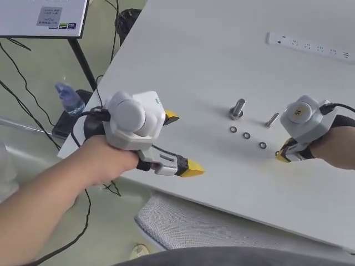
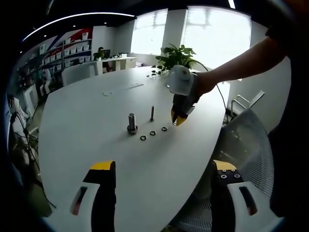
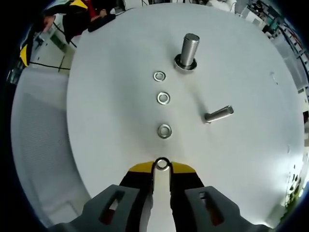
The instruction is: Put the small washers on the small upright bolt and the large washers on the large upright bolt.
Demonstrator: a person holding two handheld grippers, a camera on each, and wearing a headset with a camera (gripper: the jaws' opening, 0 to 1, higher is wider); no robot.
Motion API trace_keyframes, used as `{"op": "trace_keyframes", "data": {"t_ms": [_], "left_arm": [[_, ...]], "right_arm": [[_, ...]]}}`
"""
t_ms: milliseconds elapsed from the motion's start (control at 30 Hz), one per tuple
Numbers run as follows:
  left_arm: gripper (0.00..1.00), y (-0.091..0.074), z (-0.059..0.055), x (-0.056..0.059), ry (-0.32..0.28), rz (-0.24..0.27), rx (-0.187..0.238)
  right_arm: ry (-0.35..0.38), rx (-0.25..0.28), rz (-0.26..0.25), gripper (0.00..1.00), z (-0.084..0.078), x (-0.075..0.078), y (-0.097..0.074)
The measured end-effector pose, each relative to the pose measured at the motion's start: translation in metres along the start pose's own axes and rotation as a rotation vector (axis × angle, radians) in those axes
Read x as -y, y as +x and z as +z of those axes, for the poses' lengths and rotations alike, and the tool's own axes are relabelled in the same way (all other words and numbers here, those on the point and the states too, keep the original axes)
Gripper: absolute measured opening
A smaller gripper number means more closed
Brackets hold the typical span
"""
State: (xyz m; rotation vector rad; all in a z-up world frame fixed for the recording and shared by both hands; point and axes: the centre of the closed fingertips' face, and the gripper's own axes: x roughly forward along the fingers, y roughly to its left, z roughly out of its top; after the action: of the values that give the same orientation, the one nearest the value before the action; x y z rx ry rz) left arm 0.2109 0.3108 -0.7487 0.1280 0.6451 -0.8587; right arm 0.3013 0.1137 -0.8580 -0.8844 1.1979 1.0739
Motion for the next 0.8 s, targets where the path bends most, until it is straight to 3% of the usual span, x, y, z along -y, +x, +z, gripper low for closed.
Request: {"op": "trace_keyframes", "data": {"t_ms": [367,800], "left_arm": [[0.88,0.002,0.006,-0.003,0.008,0.014,0.004],[0.94,0.004,0.003,-0.004,-0.004,0.013,0.002]], "right_arm": [[0.019,-0.007,-0.004,0.12,0.002,0.014,-0.018],[0.038,0.011,-0.022,0.12,0.013,0.039,-0.037]]}}
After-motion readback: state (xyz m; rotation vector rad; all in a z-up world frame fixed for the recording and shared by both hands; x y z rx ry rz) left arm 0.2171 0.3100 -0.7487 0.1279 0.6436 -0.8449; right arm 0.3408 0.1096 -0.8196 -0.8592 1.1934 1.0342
